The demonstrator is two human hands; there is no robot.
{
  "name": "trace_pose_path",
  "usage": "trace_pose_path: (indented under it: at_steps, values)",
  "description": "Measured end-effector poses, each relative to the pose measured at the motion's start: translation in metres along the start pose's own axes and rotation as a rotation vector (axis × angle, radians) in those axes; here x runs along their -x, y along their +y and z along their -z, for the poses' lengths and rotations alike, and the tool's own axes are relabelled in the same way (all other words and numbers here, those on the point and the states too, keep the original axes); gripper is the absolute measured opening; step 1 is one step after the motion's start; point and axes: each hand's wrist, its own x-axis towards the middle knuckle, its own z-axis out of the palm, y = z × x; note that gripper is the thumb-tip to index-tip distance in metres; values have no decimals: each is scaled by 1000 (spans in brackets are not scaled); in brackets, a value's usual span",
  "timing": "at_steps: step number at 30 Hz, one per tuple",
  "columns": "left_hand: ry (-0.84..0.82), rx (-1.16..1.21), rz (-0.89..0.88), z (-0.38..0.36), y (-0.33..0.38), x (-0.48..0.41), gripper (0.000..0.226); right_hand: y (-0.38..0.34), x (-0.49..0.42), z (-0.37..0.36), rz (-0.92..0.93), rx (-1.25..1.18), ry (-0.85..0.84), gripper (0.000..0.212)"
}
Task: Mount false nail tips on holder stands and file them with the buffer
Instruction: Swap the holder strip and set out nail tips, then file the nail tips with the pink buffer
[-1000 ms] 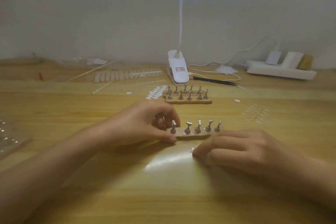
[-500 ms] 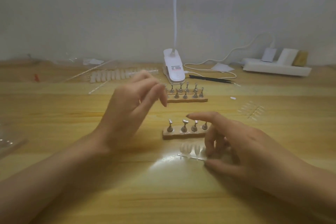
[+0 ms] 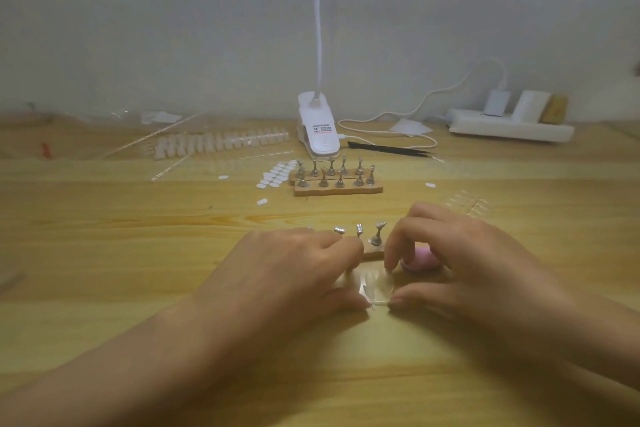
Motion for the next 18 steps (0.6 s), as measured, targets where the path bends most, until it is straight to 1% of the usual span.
trace_pose_path:
  at_steps: [3, 6, 9, 10, 11, 12, 14, 16, 18]
  values:
    - [12, 50, 82, 1, 2, 0, 30, -1, 1, 0, 42, -73, 47, 34]
    - [22, 185, 213, 0, 1, 2, 37, -2, 2, -5, 124, -52, 67, 36]
    - [19, 252, 196, 1, 1, 2, 32, -2, 3, -8, 192, 41, 93, 39]
    - [18, 252, 189, 2, 1, 1, 29, -2, 3, -9, 223, 65, 106, 37]
    - [21, 250, 184, 3, 1, 1, 28, -1, 4, -10, 236, 29, 94, 32]
    - [27, 247, 175, 4, 1, 0, 26, -1, 4, -9, 218, -97, 66, 25]
    - [70, 226, 130, 9, 2, -1, 21, -3, 3, -5, 111, -429, 0, 19]
    - [205, 130, 32, 16, 4, -2, 17, -4, 2, 0, 15, -691, -16, 20]
    - [385, -55, -105, 18, 4, -3, 13, -6, 1, 1, -103, -933, -38, 24]
